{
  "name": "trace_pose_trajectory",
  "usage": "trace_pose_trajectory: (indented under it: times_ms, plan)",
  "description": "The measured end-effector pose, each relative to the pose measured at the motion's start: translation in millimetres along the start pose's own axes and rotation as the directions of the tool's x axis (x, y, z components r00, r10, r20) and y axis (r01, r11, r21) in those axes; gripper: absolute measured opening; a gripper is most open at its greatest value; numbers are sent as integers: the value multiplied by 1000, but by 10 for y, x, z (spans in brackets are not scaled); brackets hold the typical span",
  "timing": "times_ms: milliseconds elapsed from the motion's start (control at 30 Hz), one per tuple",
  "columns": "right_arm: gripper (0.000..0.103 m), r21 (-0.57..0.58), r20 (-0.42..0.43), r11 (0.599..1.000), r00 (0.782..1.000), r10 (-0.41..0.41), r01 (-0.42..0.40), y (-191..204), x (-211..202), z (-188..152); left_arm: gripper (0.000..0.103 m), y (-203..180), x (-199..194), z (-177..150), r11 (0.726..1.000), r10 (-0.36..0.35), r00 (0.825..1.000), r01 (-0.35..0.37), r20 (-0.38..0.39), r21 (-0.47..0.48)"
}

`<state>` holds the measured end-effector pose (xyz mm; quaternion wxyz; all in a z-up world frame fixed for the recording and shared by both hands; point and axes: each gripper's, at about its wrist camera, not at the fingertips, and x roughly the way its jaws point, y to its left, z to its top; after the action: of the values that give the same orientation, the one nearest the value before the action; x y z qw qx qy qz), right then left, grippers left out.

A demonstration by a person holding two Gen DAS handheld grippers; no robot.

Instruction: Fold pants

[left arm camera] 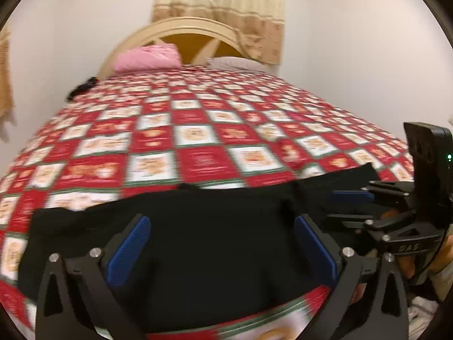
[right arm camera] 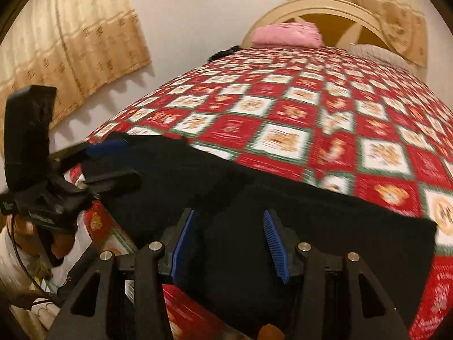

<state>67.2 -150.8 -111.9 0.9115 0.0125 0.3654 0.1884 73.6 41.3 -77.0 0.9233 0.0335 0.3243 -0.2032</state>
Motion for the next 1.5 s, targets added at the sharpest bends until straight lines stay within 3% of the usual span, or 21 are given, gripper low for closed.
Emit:
trace_pose_trajectory:
  times_ms: [100, 200, 333, 433, 567, 700, 833, 1067, 1100, 1133, 1167, 1200, 1300, 1367, 1467, 1500]
  plan:
    - [52, -60, -34, 998, 999, 21, -23, 207, 202, 32, 103, 413, -24, -94, 993, 118, 992, -119, -36, -29]
    - [52, -99, -90, 995, 996, -15, 6, 302, 413, -9, 103, 781, -81, -189, 975, 209, 976, -213, -62, -67]
    - [61, -136, -96, 990, 994, -42, 29, 373, 485, -74, 103, 1264, -188, -319, 933, 329, 940, -338, -91, -124]
    - [62, -151, -93, 988, 994, -59, 44, 404, 427, -58, 103, 1560, -273, -408, 901, 387, 915, -402, -116, -162]
    - [62, -127, -35, 992, 999, -30, 25, 390, 183, -18, 103, 1872, -331, -547, 885, 385, 912, -409, -144, -221]
    - [62, -123, -17, 992, 999, -44, 42, 359, 95, -10, 103, 2046, -244, -635, 882, 326, 931, -362, -163, -303]
    - [62, -94, -18, 995, 999, -28, 26, 329, 122, -44, 85, 2078, -172, -684, 883, 243, 958, -284, -155, -373]
    - [62, -97, -21, 995, 1000, -8, 6, 365, 165, -81, 85, 2065, -91, -640, 889, 256, 955, -292, -147, -352]
    - [62, -99, -19, 995, 1000, -7, 5, 372, 163, -85, 78, 2066, -88, -633, 892, 251, 957, -288, -148, -348]
    - [62, -100, -17, 995, 1000, -7, 5, 378, 159, -92, 63, 2035, -98, -621, 901, 233, 962, -270, -145, -341]
    - [62, -101, -16, 995, 1000, -8, 7, 381, 156, -95, 54, 1986, -111, -610, 911, 202, 969, -239, -142, -336]
    - [62, -101, -14, 995, 1000, -9, 8, 379, 152, -96, 50, 1948, -110, -592, 914, 202, 968, -240, -147, -326]
    - [62, -88, -7, 996, 1000, -3, 2, 353, 144, -102, 54, 1915, -101, -592, 917, 229, 962, -265, -152, -297]
    - [62, -83, -7, 997, 1000, 3, -4, 352, 157, -106, 62, 2029, -89, -635, 898, 208, 968, -246, -141, -364]
    - [62, -91, -9, 996, 1000, 2, -3, 383, 163, -118, 62, 2015, -54, -622, 906, 204, 970, -239, -134, -349]
    - [62, -94, -7, 996, 1000, 5, -6, 392, 153, -122, 56, 1984, -46, -616, 913, 204, 970, -238, -133, -332]
